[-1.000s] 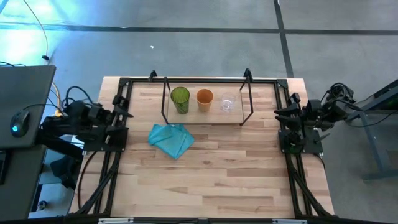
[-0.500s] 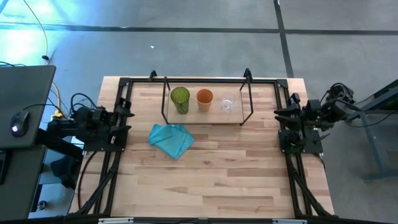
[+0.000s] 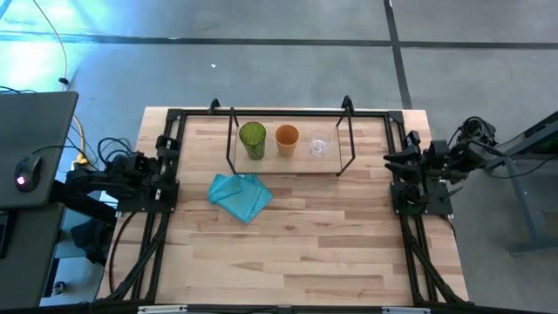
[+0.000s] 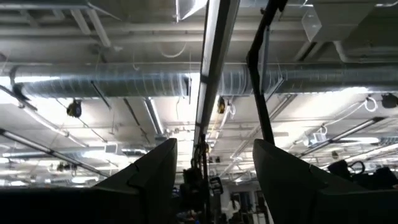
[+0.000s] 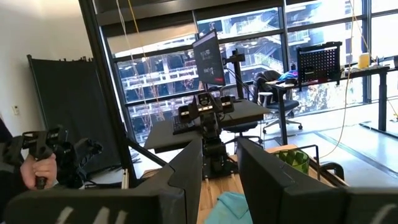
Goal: Stack small to large cups/mugs on shelf
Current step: Return to Home Position
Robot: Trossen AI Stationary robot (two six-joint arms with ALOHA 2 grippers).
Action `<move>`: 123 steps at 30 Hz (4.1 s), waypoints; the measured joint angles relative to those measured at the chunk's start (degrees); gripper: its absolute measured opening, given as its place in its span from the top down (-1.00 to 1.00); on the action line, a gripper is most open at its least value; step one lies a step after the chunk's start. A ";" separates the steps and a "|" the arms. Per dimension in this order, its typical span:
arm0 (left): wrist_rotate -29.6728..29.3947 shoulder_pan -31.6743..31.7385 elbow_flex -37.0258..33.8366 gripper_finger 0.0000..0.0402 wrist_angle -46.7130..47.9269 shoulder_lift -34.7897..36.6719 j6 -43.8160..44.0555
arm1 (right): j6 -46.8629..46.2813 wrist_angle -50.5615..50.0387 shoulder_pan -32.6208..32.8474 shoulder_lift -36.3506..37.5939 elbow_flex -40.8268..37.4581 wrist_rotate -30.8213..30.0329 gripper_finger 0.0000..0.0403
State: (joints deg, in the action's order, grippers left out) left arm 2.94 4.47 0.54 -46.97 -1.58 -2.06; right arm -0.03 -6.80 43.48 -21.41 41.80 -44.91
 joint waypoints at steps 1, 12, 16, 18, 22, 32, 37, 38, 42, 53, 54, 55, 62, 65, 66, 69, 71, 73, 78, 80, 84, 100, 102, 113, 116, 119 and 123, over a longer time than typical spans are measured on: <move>-0.01 0.00 0.00 0.00 -0.17 0.00 -0.52 | 0.00 -0.20 -0.02 0.00 -0.01 0.00 0.53; -2.59 0.00 -0.02 0.00 12.63 -0.04 2.88 | -1.91 -1.59 -0.02 0.07 -0.02 0.02 0.53; -2.58 0.00 -0.02 0.00 19.47 -0.04 6.44 | -5.31 -3.86 -0.02 0.09 -0.02 0.07 0.53; -2.58 0.00 -0.02 0.00 21.83 -0.04 7.39 | -6.72 -4.65 -0.02 0.09 -0.02 0.11 0.53; -2.58 0.00 -0.02 0.00 26.78 -0.04 8.55 | -7.50 -4.63 -0.02 0.11 0.00 0.10 0.53; -1.20 0.00 -0.02 0.00 39.69 -0.04 9.87 | -7.48 -2.37 -0.02 0.14 0.07 0.46 0.53; -1.16 0.00 -0.02 0.00 43.31 -0.04 9.87 | -6.72 -2.39 -0.02 0.15 0.08 0.50 0.53; -1.29 0.00 -0.02 0.00 44.14 -0.04 9.92 | -6.32 -2.39 -0.02 0.17 0.09 0.49 0.53; -2.56 0.02 -0.02 0.00 46.59 -0.35 10.86 | -5.97 -2.41 -0.02 0.17 0.11 0.50 0.53; -2.34 0.02 0.02 0.00 46.52 -3.58 10.27 | -6.03 -4.54 -0.02 0.20 0.13 4.33 0.53; -2.34 0.02 0.02 0.00 46.53 -3.63 10.37 | -6.12 -4.94 0.00 0.20 0.13 4.79 0.53; -2.36 0.02 0.02 0.00 46.50 -3.61 10.42 | -6.10 -5.30 -0.02 0.20 0.13 5.17 0.53; -2.34 0.02 0.02 0.00 46.44 -3.61 10.44 | -6.63 -5.09 -0.01 0.20 -2.72 8.19 0.53; -2.34 0.02 0.02 0.00 46.45 -3.61 10.44 | -7.47 0.00 -0.02 0.20 -6.48 11.71 0.53; -2.34 0.02 0.02 0.00 46.45 -3.61 10.44 | -7.35 2.72 0.00 0.22 -8.16 13.17 0.53; -2.34 0.02 0.02 0.00 46.45 -3.61 10.46 | -5.68 11.83 0.00 0.14 -13.27 18.29 0.53; -2.34 0.02 0.02 0.00 46.45 -3.61 10.46 | -4.76 17.16 0.00 0.17 -16.24 21.54 0.53; -2.34 0.02 0.02 0.00 46.45 -3.61 10.46 | -4.48 20.43 0.02 0.20 -18.54 23.95 0.53; -2.34 0.02 0.02 0.00 46.45 -3.61 10.46 | -4.46 23.70 0.04 0.15 -22.04 27.82 0.53; -2.34 0.02 0.02 0.00 46.44 -3.61 10.46 | -4.29 26.04 0.04 0.17 -23.31 29.19 0.53; -2.32 0.02 0.02 0.00 46.45 -3.61 10.46 | -3.00 32.10 0.04 0.13 -27.38 32.53 0.53; -2.32 0.02 0.04 0.00 46.43 -3.58 10.48 | -9.01 51.87 0.90 0.15 -40.89 38.05 0.53; -2.32 0.02 0.04 0.00 46.44 -3.58 10.48 | -6.38 49.88 1.42 0.15 -40.87 37.68 0.53; -2.32 0.02 0.04 0.00 46.43 -3.58 10.48 | 3.53 38.10 -0.71 9.81 -40.87 28.89 0.65; -2.32 0.02 0.04 0.00 46.43 -3.58 10.49 | 4.55 33.71 -1.72 16.66 -40.87 28.89 0.75; -2.32 0.02 0.04 0.00 46.43 -3.58 10.49 | 5.04 30.63 -2.29 21.25 -40.66 28.76 0.84; -2.35 0.00 0.09 0.00 46.40 -3.56 10.52 | 5.53 29.10 -2.93 21.25 -40.40 29.46 0.90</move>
State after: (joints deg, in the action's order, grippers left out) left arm 0.59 4.47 0.62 -0.57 -5.15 8.46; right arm 5.50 22.30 40.55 -0.16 1.40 -15.44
